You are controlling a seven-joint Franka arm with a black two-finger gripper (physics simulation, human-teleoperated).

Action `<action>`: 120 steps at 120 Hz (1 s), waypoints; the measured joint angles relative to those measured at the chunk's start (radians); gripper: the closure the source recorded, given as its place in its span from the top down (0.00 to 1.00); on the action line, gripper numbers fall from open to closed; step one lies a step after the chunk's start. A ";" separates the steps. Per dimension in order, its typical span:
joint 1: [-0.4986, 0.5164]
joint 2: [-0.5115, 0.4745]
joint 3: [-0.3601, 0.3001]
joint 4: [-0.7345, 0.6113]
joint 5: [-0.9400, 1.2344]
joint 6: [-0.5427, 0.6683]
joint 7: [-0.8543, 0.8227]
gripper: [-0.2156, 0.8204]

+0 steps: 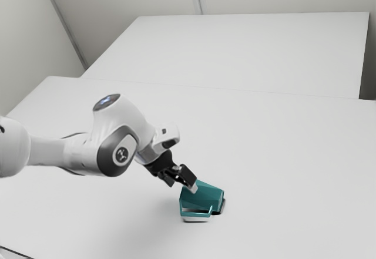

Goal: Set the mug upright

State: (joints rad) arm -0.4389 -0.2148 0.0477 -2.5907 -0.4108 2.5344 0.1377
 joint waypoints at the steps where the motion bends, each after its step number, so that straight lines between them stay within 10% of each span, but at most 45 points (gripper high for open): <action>1: 0.000 0.002 -0.002 0.000 -0.005 0.004 0.000 0.78; 120: -0.003 0.058 -0.094 0.000 -0.165 0.147 0.022 0.74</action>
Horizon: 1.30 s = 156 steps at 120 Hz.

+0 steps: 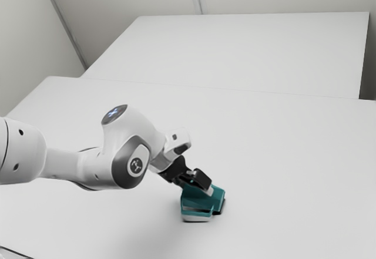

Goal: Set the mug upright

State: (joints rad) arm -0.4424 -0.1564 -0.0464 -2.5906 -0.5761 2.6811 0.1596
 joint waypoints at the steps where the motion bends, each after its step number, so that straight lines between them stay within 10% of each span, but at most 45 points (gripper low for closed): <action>1: 0.000 0.000 -0.001 0.001 0.000 0.000 0.000 0.74; 91: 0.000 -0.008 -0.088 0.068 -0.001 -0.020 -0.059 0.13; 156: 0.007 -0.084 -0.038 0.082 0.035 -0.146 -0.124 0.04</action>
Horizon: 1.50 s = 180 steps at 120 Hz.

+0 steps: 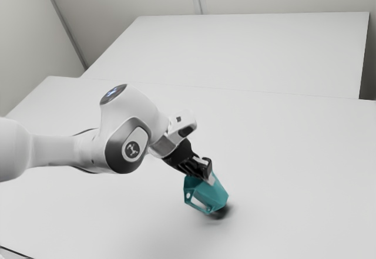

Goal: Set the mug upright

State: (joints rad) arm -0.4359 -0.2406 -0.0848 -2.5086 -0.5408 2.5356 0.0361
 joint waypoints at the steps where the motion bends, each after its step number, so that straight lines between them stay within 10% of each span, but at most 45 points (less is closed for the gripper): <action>1: 0.001 -0.001 0.004 0.000 0.003 -0.005 -0.001 0.04; 48: 0.162 0.025 0.134 0.102 0.289 -0.204 -0.036 0.03; 160: 0.380 0.276 0.191 0.302 0.630 -0.316 -0.057 0.03; 180: 0.324 0.275 0.189 0.342 0.616 -0.367 -0.049 0.38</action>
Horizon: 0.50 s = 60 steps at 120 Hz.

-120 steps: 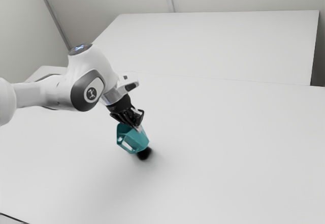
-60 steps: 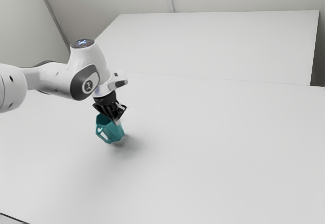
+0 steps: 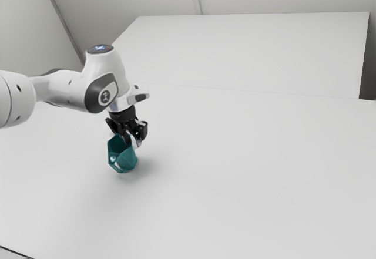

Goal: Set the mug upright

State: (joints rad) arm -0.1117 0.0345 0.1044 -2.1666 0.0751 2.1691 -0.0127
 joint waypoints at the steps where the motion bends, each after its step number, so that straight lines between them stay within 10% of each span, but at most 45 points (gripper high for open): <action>1: -0.003 0.000 0.000 0.001 -0.001 -0.002 0.000 0.40; 60: -0.021 -0.085 -0.013 0.246 -0.013 -0.214 0.036 0.75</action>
State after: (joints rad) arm -0.1324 -0.0507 0.0917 -1.9205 0.0623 1.9549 0.0238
